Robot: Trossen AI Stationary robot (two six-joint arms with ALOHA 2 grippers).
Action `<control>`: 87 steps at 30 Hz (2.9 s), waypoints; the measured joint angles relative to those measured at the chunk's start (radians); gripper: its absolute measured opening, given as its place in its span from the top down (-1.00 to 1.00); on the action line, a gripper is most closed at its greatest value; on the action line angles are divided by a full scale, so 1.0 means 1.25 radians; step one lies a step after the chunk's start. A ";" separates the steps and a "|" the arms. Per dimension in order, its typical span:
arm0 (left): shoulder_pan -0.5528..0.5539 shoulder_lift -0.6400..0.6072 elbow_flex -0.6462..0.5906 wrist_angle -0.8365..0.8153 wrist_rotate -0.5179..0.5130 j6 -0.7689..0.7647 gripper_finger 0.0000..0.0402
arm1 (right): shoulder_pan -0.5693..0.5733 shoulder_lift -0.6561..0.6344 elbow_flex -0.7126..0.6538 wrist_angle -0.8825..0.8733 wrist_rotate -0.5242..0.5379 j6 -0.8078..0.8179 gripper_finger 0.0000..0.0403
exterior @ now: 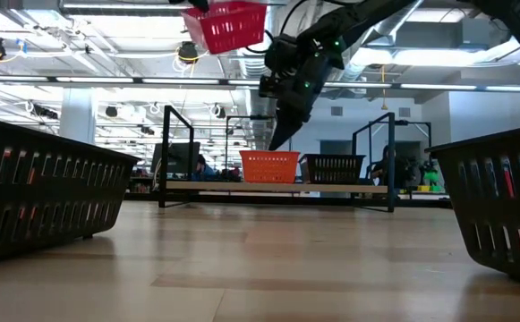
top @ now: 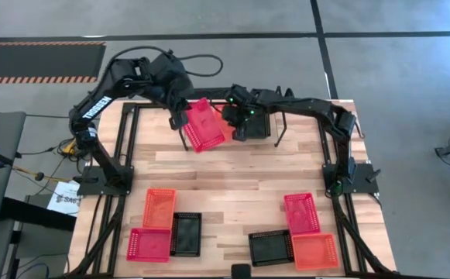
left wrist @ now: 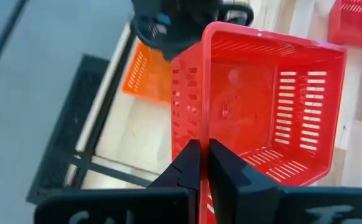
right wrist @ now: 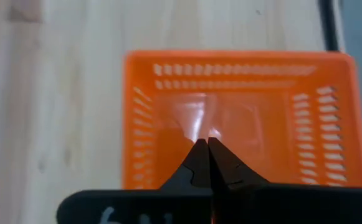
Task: Stack baskets on shelf by color
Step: Put the center red bin on the shelf
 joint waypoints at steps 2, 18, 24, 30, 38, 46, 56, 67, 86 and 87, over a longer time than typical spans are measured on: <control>0.000 0.001 -0.026 -0.001 0.008 -0.009 1.00 | -0.009 0.000 0.000 -0.016 0.016 -0.009 1.00; -0.012 0.000 -0.146 -0.001 0.065 -0.048 1.00 | -0.029 0.000 0.000 -0.116 0.071 -0.016 1.00; -0.021 0.000 -0.146 -0.001 0.062 -0.037 1.00 | -0.024 0.000 0.000 -0.151 0.102 -0.016 1.00; -0.020 0.000 -0.146 -0.001 0.062 -0.025 1.00 | 0.009 -0.037 0.000 -0.143 0.102 -0.005 1.00; -0.011 0.011 -0.145 -0.001 0.063 0.043 1.00 | 0.065 -0.196 0.000 -0.131 0.101 0.038 1.00; 0.048 0.097 -0.145 -0.001 0.106 0.161 1.00 | 0.151 -0.391 0.000 -0.150 0.098 0.124 1.00; 0.116 0.228 -0.145 -0.001 0.120 0.312 1.00 | 0.265 -0.558 0.000 -0.143 0.100 0.235 1.00; 0.163 0.337 -0.145 -0.001 0.104 0.347 1.00 | 0.319 -0.544 0.000 -0.157 0.101 0.257 1.00; 0.214 0.362 -0.145 0.097 0.090 0.380 1.00 | 0.324 -0.471 0.000 -0.173 0.101 0.245 1.00; 0.217 0.363 -0.145 0.097 0.090 0.380 1.00 | 0.324 -0.473 0.000 -0.173 0.101 0.247 1.00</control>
